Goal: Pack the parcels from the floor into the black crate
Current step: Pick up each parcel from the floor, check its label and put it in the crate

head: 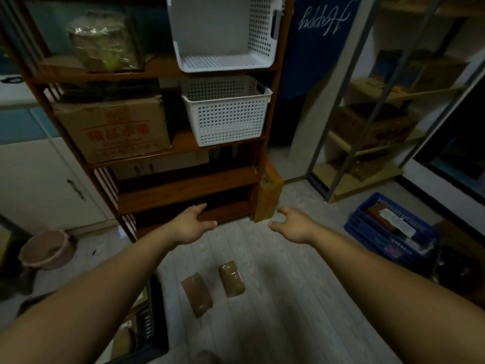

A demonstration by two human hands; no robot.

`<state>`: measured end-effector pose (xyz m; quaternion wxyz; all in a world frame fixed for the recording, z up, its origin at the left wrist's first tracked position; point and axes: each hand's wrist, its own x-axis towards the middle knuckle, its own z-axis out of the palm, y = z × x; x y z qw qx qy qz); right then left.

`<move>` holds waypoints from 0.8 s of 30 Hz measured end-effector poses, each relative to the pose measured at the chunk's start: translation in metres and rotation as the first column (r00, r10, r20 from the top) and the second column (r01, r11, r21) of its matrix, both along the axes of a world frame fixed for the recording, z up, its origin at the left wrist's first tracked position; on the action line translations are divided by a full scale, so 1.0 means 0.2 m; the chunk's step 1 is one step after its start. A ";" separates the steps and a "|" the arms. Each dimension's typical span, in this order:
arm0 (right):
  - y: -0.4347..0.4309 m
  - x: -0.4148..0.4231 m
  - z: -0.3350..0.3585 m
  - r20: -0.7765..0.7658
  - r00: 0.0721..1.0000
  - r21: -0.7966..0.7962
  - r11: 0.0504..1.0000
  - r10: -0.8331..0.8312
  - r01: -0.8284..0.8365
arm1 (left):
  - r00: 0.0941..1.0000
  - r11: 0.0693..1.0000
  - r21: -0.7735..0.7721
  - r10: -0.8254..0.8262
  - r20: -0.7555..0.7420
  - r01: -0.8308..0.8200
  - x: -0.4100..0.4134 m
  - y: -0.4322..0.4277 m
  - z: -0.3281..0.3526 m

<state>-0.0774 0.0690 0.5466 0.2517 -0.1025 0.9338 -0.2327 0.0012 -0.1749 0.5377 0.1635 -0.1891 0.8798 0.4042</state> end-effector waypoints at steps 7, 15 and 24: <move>-0.16 -0.39 -0.29 0.123 0.992 0.055 0.997 0.038 -0.045 | 0.988 0.981 0.157 0.098 0.120 -0.117 -0.39 -0.15 -0.29; -0.34 -0.80 -0.91 0.360 0.924 0.052 0.985 0.133 -0.162 | 0.920 0.945 0.130 0.248 0.305 -0.298 -0.58 -0.20 -0.86; -0.48 -1.14 -2.26 0.547 0.823 0.065 0.973 0.150 -0.221 | 0.757 0.786 0.204 0.436 0.486 -0.584 -0.79 -0.09 -2.09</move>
